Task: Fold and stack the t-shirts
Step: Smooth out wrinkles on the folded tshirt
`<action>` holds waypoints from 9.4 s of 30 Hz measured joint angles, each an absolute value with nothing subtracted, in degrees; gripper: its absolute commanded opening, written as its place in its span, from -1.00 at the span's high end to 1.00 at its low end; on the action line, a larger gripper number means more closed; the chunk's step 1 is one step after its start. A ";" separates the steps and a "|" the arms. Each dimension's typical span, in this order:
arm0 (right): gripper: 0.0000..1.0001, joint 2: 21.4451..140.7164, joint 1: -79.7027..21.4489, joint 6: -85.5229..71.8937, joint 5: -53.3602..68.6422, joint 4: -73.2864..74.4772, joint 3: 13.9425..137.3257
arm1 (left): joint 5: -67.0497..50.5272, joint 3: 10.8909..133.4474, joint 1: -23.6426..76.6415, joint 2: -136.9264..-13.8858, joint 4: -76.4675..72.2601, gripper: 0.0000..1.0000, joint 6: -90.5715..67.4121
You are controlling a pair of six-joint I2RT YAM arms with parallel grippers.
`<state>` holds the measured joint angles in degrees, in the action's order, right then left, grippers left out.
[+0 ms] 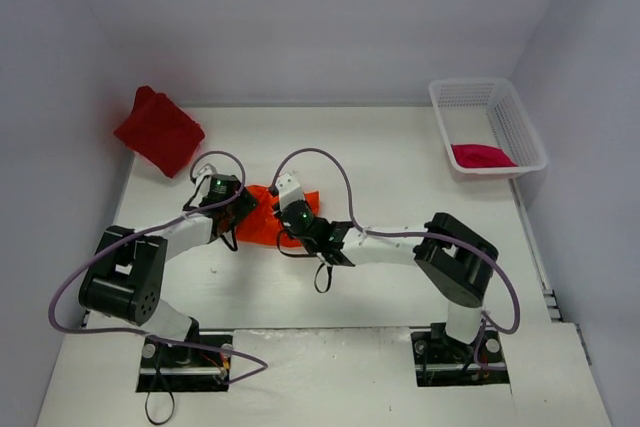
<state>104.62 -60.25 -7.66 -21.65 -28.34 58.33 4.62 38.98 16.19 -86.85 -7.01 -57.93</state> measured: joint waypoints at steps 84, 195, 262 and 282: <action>0.86 110.61 -56.55 -2.63 -12.19 -29.67 65.80 | 6.55 40.18 19.18 -90.61 -12.80 -0.24 -59.29; 0.91 116.92 -64.86 -4.08 -11.99 -29.39 73.63 | 7.94 42.09 12.99 -76.82 5.41 -0.23 -52.69; -1.00 103.44 -60.55 -9.08 -17.06 -35.88 50.24 | 8.40 44.77 26.30 -71.90 10.57 -0.23 -62.39; -1.00 108.64 -63.11 -12.84 -18.52 -44.62 48.86 | 9.19 43.27 32.05 -69.93 14.11 -0.23 -65.08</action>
<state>108.64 -63.11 -12.84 -18.52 -44.62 48.86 9.19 43.27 32.05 -69.93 14.11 -65.08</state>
